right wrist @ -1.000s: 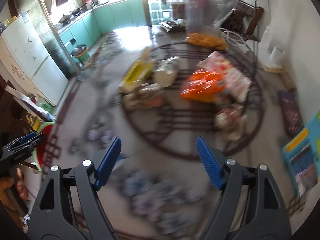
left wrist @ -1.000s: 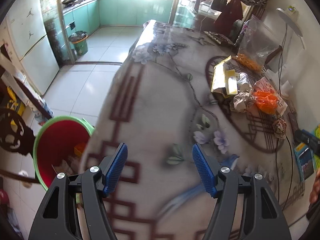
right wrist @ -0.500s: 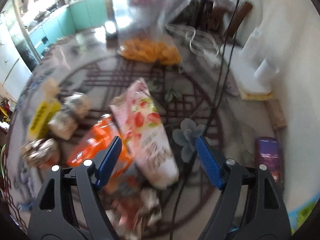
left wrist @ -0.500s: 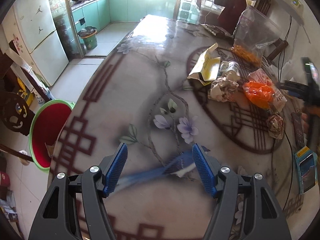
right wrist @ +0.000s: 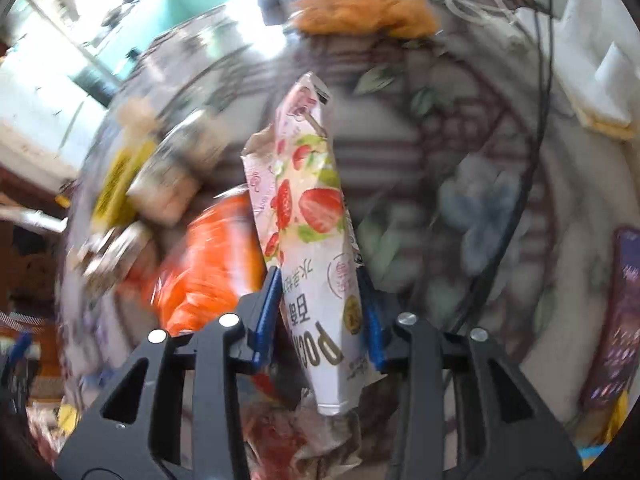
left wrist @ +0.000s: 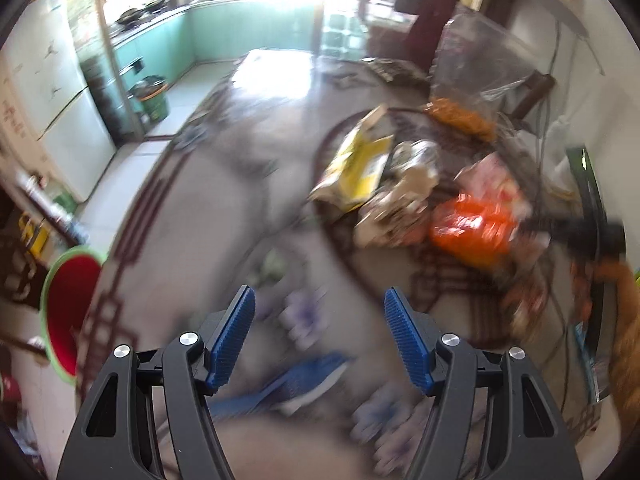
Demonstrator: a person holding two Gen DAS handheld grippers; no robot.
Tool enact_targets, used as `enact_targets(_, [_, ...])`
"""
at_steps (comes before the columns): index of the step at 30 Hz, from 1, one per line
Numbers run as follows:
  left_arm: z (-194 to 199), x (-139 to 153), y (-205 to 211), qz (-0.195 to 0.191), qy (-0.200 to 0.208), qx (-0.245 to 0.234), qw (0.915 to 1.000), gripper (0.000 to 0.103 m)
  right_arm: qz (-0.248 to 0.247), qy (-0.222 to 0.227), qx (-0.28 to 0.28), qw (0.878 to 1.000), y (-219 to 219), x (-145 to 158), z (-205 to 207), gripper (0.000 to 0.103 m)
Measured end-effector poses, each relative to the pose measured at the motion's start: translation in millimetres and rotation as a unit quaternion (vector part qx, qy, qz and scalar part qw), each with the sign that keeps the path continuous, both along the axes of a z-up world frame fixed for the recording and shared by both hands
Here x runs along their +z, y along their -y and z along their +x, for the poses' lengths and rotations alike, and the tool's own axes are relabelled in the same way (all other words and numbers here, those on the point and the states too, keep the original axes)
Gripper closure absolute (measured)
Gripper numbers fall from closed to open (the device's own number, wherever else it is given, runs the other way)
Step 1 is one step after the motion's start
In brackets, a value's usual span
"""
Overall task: Collect trash
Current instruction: 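Grasp the pink Pocky bag with the right tool while the left tool grasps crumpled paper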
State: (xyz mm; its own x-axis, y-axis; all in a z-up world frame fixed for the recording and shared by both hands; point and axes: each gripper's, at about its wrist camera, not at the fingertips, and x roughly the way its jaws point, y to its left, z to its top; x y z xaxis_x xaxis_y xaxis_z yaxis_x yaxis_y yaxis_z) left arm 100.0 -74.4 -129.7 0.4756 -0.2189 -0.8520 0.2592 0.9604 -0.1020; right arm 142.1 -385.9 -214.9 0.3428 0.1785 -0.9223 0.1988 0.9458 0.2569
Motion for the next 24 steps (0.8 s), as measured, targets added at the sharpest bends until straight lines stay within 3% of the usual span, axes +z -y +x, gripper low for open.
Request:
enact_targets(5, [29.4,0.5,38.8,-0.012,0.006,-0.031,0.9994,0.038,0.044,0.017,0.004,0.999,-24.6,8.5,-46.8,0.069])
enact_targets(8, [47.1,-8.0,58.5,-0.015,0.001,-0.039,0.9991,0.038,0.040,0.033,-0.009,0.999,-34.7,16.5,-71.8,0.069])
enact_targets(16, [82.9,-63.2,86.1,-0.008,-0.062,-0.029,0.9976,0.038,0.041,0.024,-0.013,0.999,-37.7,20.1,-93.7,0.065])
enact_targets(18, [81.4,-61.7,87.1,-0.008,-0.048,-0.035,0.9982,0.053,0.035,0.016,-0.012,0.999,-37.8,16.9,-94.9,0.046])
enact_targets(21, [78.4,-53.0,81.6,-0.024,-0.045,-0.040,0.9979,0.077,0.037,0.019,-0.022,0.999,-29.1,19.6,-98.2,0.038])
enact_targets(24, [75.6,-46.4,72.5,-0.026,-0.042,-0.035,0.9982,0.083,0.032,0.026,-0.029,0.999,-23.5,23.8,-95.9,0.035])
